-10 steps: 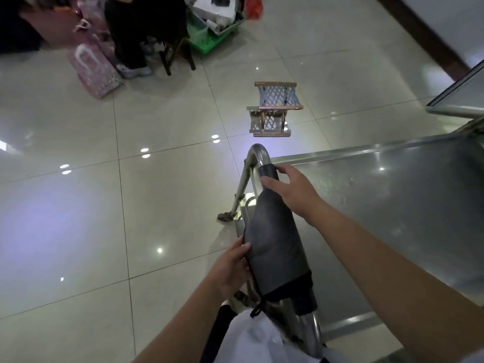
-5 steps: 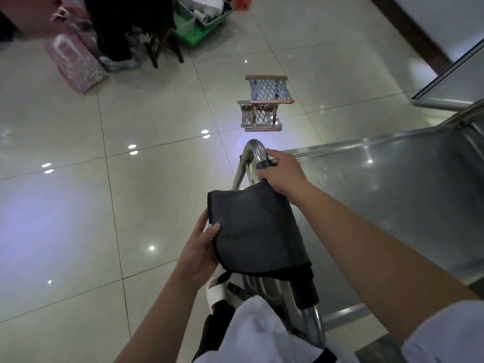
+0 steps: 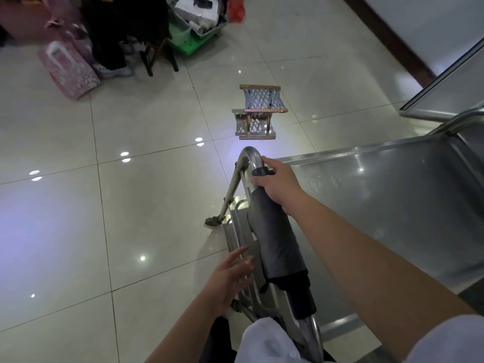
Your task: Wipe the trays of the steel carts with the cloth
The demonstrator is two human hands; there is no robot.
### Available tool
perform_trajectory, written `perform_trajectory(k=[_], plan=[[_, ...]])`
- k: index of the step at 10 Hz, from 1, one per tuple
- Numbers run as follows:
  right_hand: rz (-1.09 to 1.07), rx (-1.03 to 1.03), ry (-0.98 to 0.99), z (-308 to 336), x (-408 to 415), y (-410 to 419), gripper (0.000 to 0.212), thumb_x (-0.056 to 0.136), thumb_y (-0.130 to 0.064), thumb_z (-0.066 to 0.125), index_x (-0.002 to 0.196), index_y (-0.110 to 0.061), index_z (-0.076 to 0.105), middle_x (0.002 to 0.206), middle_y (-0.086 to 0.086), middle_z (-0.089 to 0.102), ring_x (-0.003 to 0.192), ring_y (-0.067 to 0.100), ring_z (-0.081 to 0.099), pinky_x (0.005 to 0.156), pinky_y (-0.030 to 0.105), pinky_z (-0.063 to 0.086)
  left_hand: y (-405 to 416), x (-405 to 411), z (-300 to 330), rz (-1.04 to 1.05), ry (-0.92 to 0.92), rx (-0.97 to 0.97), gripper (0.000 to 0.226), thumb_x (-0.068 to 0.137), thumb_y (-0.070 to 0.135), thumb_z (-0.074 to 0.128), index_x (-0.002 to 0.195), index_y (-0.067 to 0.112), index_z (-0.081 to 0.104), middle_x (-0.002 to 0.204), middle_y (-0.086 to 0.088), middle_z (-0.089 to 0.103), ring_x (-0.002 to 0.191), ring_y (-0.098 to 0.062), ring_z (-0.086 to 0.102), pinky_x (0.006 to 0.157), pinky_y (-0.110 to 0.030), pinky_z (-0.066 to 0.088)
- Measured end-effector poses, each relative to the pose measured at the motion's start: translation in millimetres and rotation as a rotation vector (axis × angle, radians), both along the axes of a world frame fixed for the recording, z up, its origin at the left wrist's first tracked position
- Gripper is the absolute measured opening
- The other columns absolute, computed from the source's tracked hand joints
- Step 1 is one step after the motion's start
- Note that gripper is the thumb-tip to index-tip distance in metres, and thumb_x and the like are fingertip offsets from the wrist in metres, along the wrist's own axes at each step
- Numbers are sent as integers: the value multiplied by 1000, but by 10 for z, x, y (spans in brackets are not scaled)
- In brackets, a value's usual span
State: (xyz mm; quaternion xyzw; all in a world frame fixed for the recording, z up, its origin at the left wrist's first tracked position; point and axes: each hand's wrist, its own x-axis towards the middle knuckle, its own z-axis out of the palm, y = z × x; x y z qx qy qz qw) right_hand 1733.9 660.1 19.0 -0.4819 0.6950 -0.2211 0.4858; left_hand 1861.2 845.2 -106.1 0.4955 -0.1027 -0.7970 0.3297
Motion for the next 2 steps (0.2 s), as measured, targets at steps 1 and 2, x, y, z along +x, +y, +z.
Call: perform_trajectory(k=[1,2], plan=[[53,13,-22,16,-38,-13,68,87,-21,76,148,-30,47,141,1,53,118,21,54,98,37,49,-46,12,142,23,-83,-27,35,95,15,64,129,21,61,119,-7,71,114,-26,66,101,-42,51],[144,20,-41,103,-193,33,69,89,-31,75,150,-31,43,149,5,47,129,25,49,105,39,45,-148,55,392,147,-245,-90,22,99,18,58,119,25,64,112,-1,73,111,-22,64,99,-37,49]])
